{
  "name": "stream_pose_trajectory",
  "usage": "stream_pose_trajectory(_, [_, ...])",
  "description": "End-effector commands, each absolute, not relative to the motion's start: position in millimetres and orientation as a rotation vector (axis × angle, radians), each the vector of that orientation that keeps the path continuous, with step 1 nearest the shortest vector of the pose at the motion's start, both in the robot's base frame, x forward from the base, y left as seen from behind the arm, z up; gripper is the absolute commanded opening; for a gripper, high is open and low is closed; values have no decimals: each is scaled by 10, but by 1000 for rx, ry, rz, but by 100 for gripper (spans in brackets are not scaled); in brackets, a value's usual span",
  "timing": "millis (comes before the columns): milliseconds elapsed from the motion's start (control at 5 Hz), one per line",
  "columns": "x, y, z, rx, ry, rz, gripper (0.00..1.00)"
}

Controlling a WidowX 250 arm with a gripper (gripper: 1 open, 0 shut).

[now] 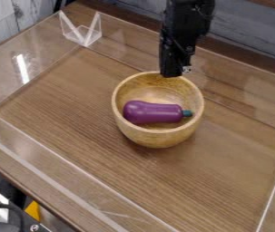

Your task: Put the purple eggplant in the brown bowl

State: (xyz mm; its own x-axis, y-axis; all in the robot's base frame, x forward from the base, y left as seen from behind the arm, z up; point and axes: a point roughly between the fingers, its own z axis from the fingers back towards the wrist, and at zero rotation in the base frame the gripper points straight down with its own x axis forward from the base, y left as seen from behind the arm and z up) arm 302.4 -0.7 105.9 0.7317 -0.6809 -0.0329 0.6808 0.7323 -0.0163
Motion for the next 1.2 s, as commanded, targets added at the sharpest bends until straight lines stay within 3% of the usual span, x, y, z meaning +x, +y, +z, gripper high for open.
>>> stream_pose_trajectory(0, [2995,4,1155,17,-13,-691,100])
stream_pose_trajectory(600, [2771,126,1163,28,-36,-608,100])
stream_pose_trajectory(1000, [2866,328,1438,62,-57,-617,100])
